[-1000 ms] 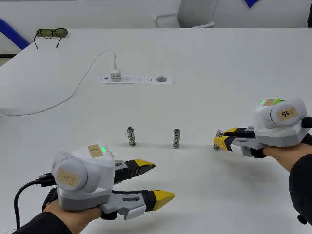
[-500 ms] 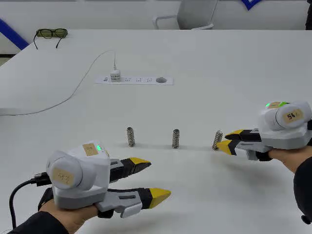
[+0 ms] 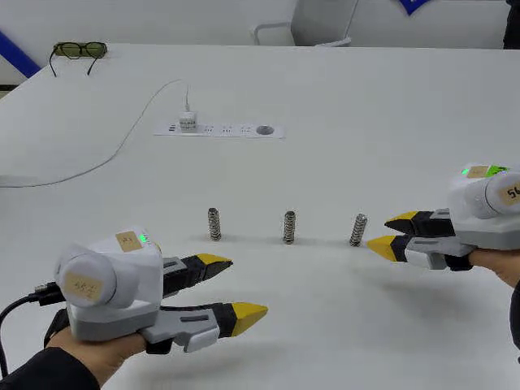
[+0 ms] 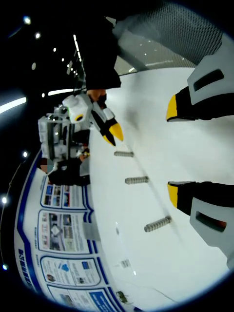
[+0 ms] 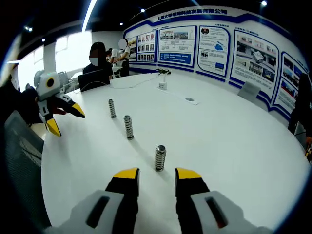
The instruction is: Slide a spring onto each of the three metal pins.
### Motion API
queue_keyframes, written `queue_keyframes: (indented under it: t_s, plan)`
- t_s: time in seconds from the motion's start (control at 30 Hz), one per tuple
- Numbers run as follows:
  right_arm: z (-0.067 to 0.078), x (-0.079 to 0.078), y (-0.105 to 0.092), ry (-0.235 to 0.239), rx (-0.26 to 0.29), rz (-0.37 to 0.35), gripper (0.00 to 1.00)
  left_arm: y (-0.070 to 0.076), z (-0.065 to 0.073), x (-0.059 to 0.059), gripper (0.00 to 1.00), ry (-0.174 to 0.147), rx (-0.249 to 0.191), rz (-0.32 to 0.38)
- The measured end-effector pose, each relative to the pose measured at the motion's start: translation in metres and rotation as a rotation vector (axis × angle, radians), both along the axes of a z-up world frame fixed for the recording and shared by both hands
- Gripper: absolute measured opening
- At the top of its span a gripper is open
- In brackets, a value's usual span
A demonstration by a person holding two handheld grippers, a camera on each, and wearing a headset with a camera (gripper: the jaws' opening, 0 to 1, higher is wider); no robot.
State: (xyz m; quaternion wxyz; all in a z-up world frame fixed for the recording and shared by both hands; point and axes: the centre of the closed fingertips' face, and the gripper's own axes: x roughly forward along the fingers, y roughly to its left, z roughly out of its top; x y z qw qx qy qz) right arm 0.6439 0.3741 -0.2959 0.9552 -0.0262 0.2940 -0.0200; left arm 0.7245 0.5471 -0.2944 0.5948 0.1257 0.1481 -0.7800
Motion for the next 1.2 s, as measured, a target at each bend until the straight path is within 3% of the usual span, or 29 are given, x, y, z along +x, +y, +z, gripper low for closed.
queue_keyframes:
  t_s: [0.47, 0.9, 1.2]
  plan:
    - [0.020, -0.010, 0.031, -0.021, -0.032, 0.091, 0.40, 0.006, 0.002, 0.021, 0.54, 0.000, -0.008, 0.063]
    - [0.016, -0.023, 0.039, -0.017, -0.022, 0.105, 0.45, 0.017, 0.003, 0.035, 0.59, -0.013, -0.003, 0.100]
    - [0.012, -0.024, 0.043, -0.025, -0.013, 0.119, 0.47, 0.029, 0.001, 0.045, 0.64, -0.056, 0.021, 0.097]
